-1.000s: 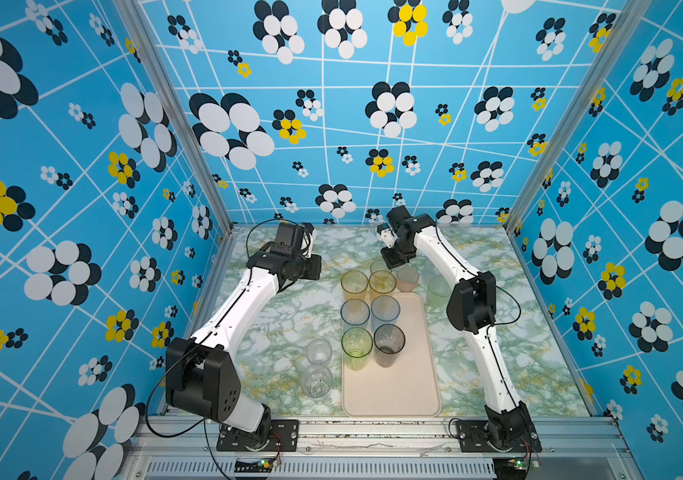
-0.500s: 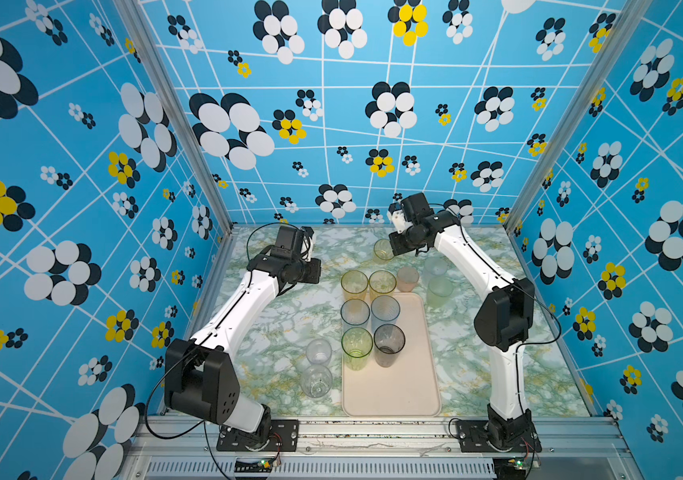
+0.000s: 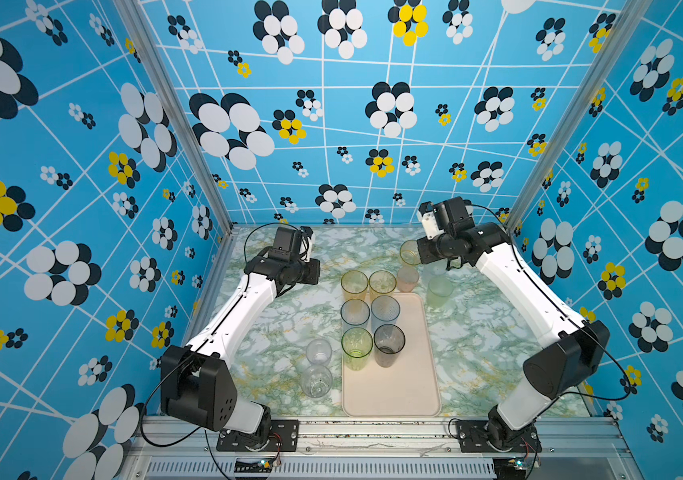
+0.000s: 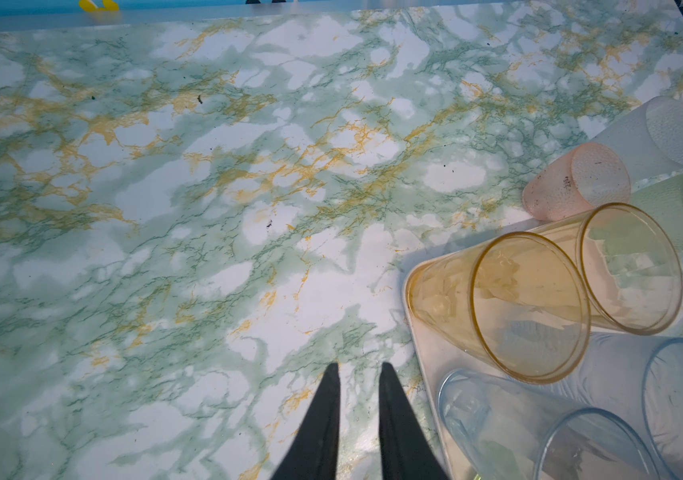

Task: Place the glasses into the tray
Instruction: 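Carry the amber glass with the right gripper to the tray's far end, then lower the amber glass onto the tray and open the right gripper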

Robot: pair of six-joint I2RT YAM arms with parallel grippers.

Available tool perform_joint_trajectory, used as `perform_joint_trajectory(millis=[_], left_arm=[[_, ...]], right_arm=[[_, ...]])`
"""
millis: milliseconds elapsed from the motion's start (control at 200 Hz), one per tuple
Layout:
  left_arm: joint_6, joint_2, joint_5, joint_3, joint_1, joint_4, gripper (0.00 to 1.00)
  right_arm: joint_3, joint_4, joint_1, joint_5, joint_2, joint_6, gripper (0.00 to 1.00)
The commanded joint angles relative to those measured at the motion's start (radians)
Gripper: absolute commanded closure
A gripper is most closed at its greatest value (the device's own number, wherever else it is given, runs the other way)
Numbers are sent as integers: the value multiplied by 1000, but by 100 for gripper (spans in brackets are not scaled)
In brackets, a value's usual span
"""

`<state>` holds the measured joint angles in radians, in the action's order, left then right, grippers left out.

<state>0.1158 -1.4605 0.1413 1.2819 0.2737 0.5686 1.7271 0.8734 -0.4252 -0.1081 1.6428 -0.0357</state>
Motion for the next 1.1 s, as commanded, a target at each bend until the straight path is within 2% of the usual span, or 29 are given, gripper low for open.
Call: perform_joint_trajectory(millis=[0, 175, 340, 645, 1100], left_arm=[[-18, 48, -2, -4, 8, -9, 79], [-18, 63, 2, 4, 14, -5, 79], [-18, 72, 0, 1, 20, 1, 79], [-21, 90, -20, -13, 20, 14, 79], [-27, 73, -23, -5, 19, 16, 79]], right_arm=[[-95, 80, -4, -62, -77, -60, 100], [-250, 96, -7, -40, -129, -108, 100], [-313, 67, -23, -6, -90, -128, 100], [-296, 17, -32, 36, 60, -132, 100], [-248, -27, -24, 61, 183, -138, 100]])
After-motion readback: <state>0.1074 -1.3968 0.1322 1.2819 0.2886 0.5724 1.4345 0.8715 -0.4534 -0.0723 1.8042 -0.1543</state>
